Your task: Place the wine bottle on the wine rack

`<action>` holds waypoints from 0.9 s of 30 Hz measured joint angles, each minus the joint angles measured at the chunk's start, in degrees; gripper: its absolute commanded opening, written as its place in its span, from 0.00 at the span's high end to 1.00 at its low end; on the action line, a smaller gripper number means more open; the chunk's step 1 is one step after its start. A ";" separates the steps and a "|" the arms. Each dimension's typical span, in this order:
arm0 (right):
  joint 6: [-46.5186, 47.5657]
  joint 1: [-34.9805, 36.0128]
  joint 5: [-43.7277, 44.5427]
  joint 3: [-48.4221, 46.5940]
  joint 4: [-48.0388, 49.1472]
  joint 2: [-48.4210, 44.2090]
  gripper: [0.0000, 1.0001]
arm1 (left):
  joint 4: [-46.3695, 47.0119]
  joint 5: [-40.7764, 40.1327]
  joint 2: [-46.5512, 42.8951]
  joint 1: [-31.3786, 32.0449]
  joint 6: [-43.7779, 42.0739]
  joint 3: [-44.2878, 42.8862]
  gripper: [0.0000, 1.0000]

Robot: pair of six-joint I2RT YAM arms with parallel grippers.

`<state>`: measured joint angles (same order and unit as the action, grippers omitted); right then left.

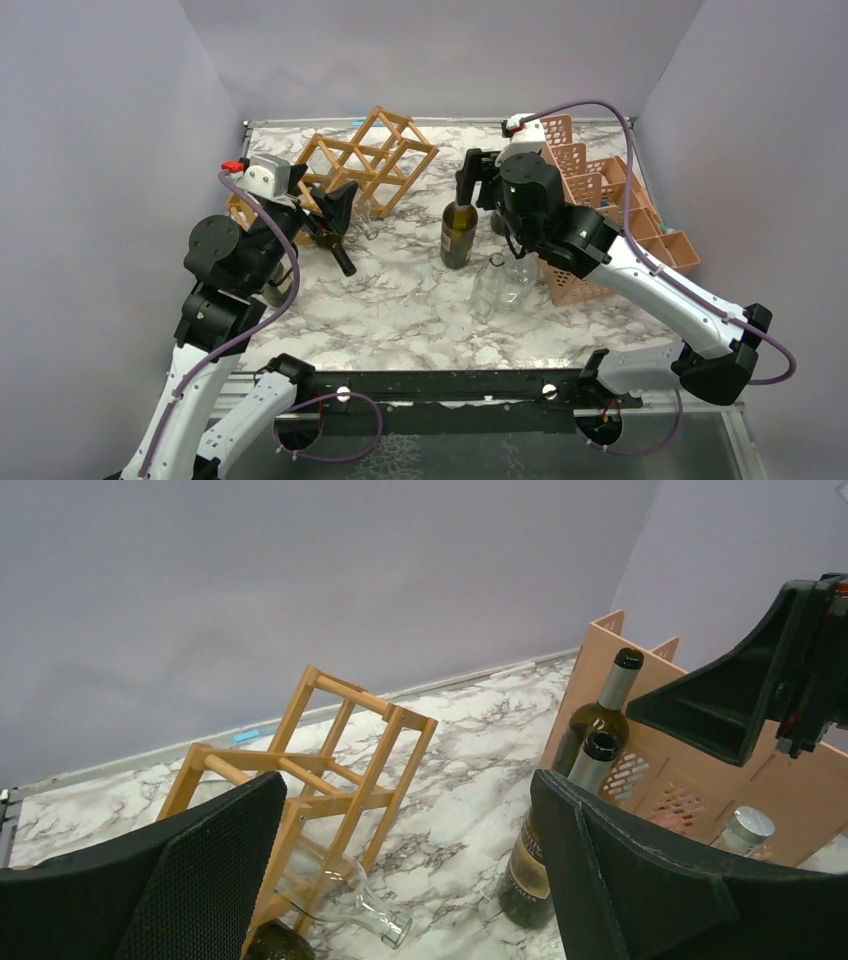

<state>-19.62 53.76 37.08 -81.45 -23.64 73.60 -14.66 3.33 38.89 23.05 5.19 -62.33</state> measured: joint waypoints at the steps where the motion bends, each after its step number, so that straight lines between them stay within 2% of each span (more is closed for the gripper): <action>1: 0.00 -0.63 -0.31 0.24 -0.11 0.07 0.23 | 0.15 0.15 0.26 0.00 0.00 0.02 0.01; 8: 0.24 -2.84 -4.17 2.51 -0.52 2.93 0.24 | 1.09 1.95 1.88 0.00 0.20 1.09 0.01; 13: 0.83 -3.54 -7.30 4.94 -0.46 3.91 0.29 | 1.46 3.52 3.19 0.00 0.39 1.66 0.02; 18: 3.69 -3.91 -8.11 6.54 0.94 5.22 0.41 | 2.01 5.64 4.28 0.00 0.39 3.78 0.02; 27: 10.71 -3.98 -9.68 6.86 3.41 6.99 0.71 | 3.10 10.91 7.96 0.00 2.80 9.79 0.02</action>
<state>-8.91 49.78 27.40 -74.59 -20.23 80.60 -11.55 14.24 46.85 23.05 7.99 -52.53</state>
